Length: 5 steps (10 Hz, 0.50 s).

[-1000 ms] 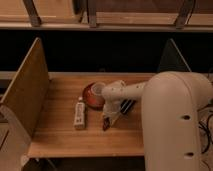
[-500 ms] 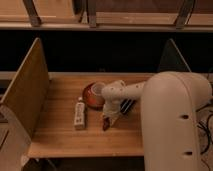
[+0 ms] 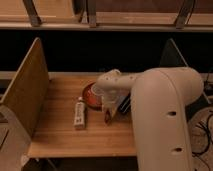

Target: Drag the pepper across the table

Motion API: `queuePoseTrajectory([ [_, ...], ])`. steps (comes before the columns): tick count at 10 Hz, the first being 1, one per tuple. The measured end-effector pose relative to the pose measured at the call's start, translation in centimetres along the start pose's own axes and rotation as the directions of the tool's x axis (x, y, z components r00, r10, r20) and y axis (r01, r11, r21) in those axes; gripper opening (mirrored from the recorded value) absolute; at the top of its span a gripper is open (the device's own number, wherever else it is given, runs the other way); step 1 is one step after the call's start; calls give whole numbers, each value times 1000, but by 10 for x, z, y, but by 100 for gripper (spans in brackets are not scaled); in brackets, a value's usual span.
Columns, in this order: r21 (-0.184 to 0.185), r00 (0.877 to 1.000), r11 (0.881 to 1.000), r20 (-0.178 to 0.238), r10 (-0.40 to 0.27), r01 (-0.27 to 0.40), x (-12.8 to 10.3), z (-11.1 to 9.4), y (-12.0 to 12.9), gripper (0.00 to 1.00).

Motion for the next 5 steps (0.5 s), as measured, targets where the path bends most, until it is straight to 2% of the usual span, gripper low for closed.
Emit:
queuePoseTrajectory([
  [1, 16, 1000, 1000, 9, 17, -17, -5, -1, -9, 0],
  [3, 46, 998, 997, -2, 63, -63, -8, 18, -37, 0],
  [5, 54, 995, 993, -18, 101, -100, -10, 32, -55, 0],
])
